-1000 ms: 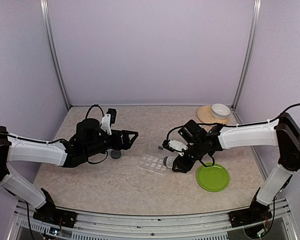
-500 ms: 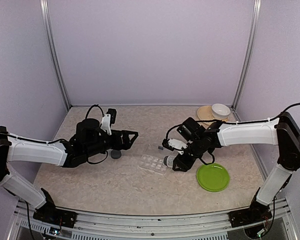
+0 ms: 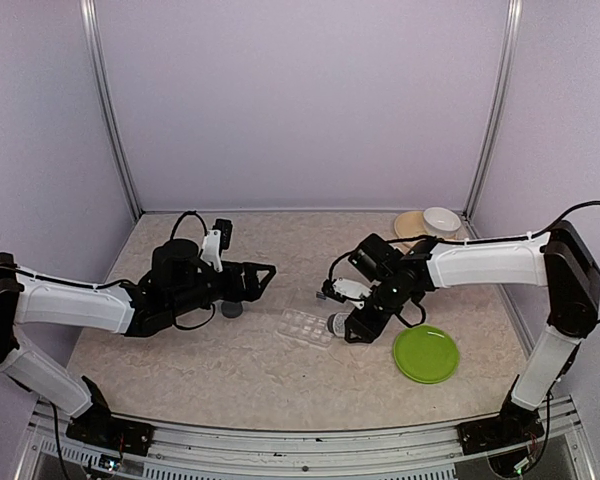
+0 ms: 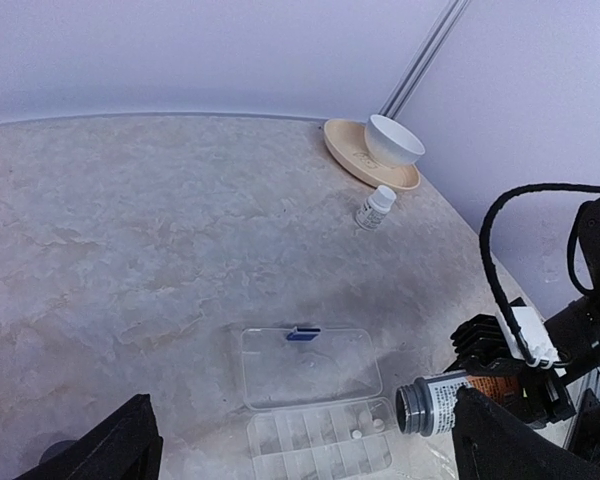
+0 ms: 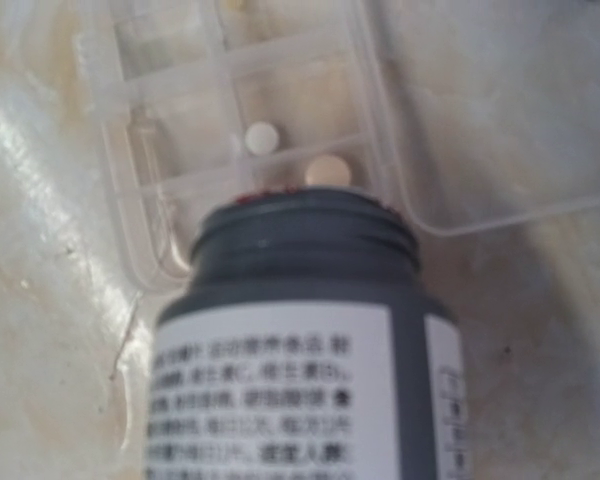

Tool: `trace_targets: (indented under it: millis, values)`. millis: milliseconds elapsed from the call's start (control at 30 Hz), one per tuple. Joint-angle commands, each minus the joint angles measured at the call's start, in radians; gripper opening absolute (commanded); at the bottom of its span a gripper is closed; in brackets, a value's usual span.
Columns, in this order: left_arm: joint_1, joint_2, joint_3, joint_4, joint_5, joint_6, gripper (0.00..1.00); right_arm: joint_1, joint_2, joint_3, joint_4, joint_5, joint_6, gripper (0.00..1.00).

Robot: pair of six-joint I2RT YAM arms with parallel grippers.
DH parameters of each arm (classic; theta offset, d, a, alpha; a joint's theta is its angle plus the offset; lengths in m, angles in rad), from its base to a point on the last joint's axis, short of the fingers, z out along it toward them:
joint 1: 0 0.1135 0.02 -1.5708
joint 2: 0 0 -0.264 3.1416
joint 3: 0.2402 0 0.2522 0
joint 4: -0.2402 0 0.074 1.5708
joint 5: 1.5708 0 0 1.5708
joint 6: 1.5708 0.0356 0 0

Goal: Sort the pills into containers
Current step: Pour the pill into the compartment of the pill container.

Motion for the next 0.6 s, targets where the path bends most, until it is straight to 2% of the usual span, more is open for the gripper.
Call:
trace_targets:
  millis: [0, 567]
  values:
    - [0.006, -0.001, -0.014, 0.035, 0.007, -0.006, 0.99, -0.003, 0.018, 0.044, -0.037, 0.009, -0.012, 0.0]
    - [0.007, -0.002, -0.019, 0.038, 0.004, -0.006, 0.99, -0.004, 0.04, 0.076, -0.063, 0.017, -0.012, 0.0]
